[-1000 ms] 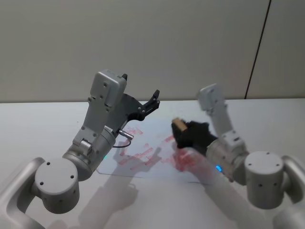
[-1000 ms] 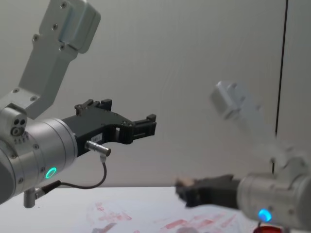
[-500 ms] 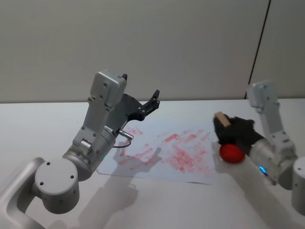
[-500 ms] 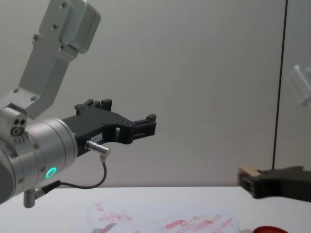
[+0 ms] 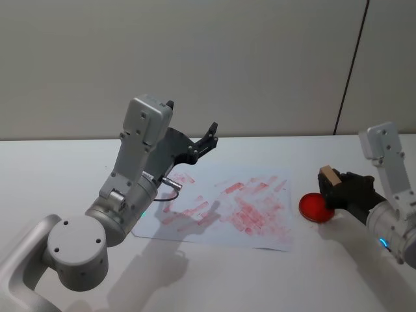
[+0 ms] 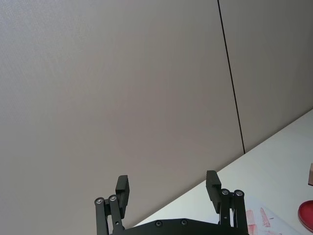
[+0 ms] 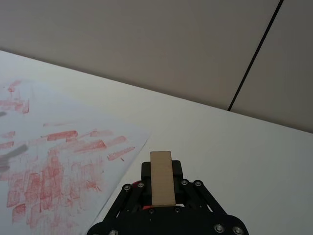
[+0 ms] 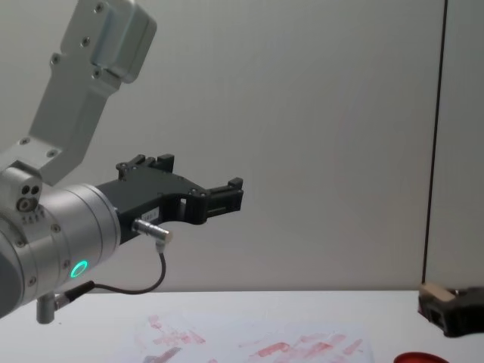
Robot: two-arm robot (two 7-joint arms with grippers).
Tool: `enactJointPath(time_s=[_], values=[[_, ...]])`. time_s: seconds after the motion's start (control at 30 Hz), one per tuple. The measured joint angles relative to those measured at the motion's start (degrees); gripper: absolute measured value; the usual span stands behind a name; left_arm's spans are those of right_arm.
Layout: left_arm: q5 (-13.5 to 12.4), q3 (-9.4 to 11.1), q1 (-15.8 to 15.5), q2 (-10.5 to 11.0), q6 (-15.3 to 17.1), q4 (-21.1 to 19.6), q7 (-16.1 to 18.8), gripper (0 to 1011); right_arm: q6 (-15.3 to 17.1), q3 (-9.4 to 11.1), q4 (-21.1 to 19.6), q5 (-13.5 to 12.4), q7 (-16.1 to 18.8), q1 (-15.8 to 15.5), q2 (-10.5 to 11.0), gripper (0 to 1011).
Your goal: Use the one hand to pick up the stamp and affix it onto the A4 paper.
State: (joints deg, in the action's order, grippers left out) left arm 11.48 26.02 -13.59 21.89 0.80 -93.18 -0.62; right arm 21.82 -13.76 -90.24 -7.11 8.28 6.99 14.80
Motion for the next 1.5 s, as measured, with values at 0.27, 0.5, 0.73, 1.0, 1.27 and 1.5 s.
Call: enactJointPath(time_s=[0.27,0.5,0.73,1.0,1.27,1.5], values=[[0.0,0.0,0.0,0.0,0.0,0.0,0.0,1001,0.4,-0.2,2.3,1.3,0.7,0.6,-0.1,218],[0.0,0.0,0.0,0.0,0.0,0.0,0.0,1001,0.6,-0.6,4.3,2.5,1.3,1.4,-0.7,219],[0.0,0.0,0.0,0.0,0.0,0.0,0.0,1001,0.7,-0.9,5.5,3.3,1.6,1.9,-1.1,220],[0.0,0.0,0.0,0.0,0.0,0.0,0.0,1001,0.7,-1.2,6.5,3.9,1.8,2.4,-1.4,481],[0.0,0.0,0.0,0.0,0.0,0.0,0.0,1001,0.8,-1.3,6.9,4.1,1.9,2.5,-1.5,723],[0.0,0.0,0.0,0.0,0.0,0.0,0.0,1002,0.8,-1.3,7.2,4.2,2.0,2.6,-1.6,917]])
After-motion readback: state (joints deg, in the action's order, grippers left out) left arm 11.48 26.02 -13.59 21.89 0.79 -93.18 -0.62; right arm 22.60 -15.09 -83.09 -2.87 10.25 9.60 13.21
